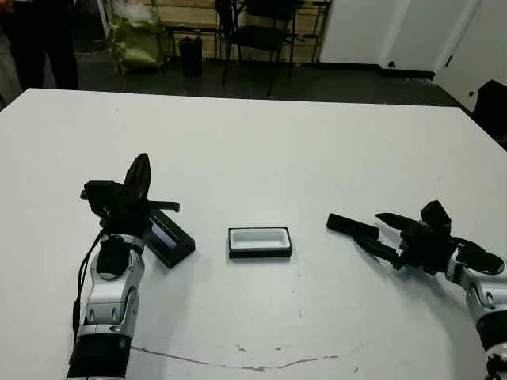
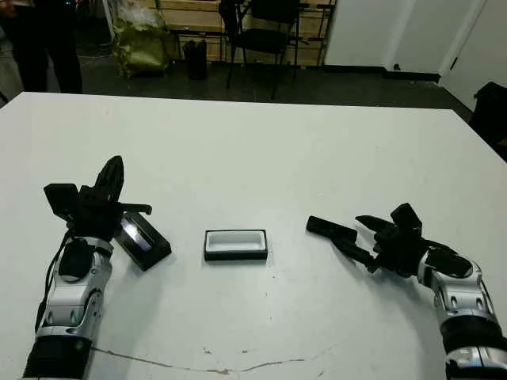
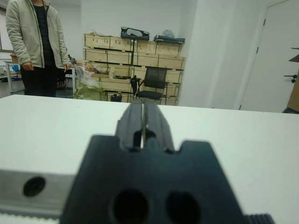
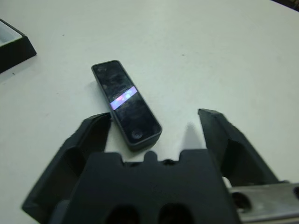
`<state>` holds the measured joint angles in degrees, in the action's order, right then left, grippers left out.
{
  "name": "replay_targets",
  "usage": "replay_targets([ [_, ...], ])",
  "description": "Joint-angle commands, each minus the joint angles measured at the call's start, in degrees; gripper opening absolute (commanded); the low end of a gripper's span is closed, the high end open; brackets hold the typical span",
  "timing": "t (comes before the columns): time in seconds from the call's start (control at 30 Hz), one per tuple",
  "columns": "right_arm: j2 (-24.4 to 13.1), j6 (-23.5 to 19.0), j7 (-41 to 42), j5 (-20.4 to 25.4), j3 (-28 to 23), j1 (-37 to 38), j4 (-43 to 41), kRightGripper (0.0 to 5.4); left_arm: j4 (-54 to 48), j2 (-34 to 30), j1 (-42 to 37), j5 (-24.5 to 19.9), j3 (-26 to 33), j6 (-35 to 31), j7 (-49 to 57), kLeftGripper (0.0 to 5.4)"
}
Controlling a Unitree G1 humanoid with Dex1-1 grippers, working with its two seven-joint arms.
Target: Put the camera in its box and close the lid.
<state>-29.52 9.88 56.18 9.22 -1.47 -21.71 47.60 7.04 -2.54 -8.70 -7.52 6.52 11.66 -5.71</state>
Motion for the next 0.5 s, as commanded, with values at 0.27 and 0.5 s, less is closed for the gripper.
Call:
replay_targets([
  [0.27, -0.23, 2.73, -0.89, -5.46, 3.23, -3.06, 3.87, 4.01, 1.14, -0.27, 0.47, -0.26, 0.15, 0.21, -0.25, 0.0],
  [0.5, 0.76, 7.23, -0.04, -5.84, 3.34, -5.22, 8.55, 2.36, 0.95, -0.02, 0.53, 0.36, 0.08, 0.0, 0.46, 0.0],
])
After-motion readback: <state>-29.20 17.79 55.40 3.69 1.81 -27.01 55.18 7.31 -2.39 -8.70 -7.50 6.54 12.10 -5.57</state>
